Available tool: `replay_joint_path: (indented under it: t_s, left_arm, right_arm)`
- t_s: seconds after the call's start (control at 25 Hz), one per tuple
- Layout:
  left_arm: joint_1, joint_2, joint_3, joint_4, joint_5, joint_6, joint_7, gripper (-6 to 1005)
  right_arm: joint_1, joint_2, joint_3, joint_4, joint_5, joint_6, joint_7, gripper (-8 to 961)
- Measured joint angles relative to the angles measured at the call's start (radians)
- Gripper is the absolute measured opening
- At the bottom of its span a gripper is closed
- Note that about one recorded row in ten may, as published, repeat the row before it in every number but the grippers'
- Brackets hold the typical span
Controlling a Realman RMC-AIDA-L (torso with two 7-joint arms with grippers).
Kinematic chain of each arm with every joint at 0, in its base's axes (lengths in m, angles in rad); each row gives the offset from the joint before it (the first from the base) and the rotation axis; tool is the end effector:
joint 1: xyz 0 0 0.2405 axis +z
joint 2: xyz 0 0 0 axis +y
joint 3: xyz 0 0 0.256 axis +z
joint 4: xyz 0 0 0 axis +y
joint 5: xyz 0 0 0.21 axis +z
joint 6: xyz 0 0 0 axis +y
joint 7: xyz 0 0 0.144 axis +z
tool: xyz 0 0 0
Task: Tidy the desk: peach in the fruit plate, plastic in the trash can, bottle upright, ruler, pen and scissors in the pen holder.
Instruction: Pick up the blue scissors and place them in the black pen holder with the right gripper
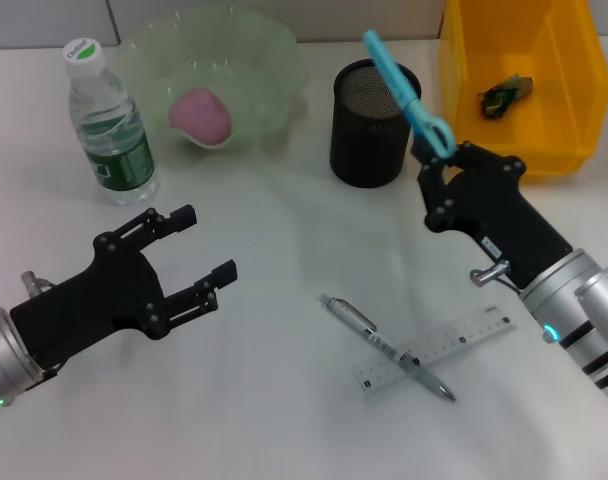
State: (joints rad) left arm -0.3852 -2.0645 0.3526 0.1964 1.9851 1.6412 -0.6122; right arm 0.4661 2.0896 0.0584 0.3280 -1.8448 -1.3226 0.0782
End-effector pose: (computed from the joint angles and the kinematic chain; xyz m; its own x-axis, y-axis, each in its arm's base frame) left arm -0.3068 0.2509 -0.0337 0.7238 0.0288 0.6894 0.3919 -0.8395 -0.3764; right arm 0.2588 0.2879 -0.0883 0.6663 0.0690 -0.7425 -0.6070 -0.5281 -0.5939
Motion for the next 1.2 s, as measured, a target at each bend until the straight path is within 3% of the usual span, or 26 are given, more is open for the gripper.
replay_joint_path:
  t_s: [1.2]
  left_arm:
    - [-0.025, -0.002, 0.0, 0.0, 0.006, -0.006, -0.017, 783]
  right_arm:
    - [0.005, -0.01, 0.024, -0.006, -0.007, 0.072, 0.061, 94]
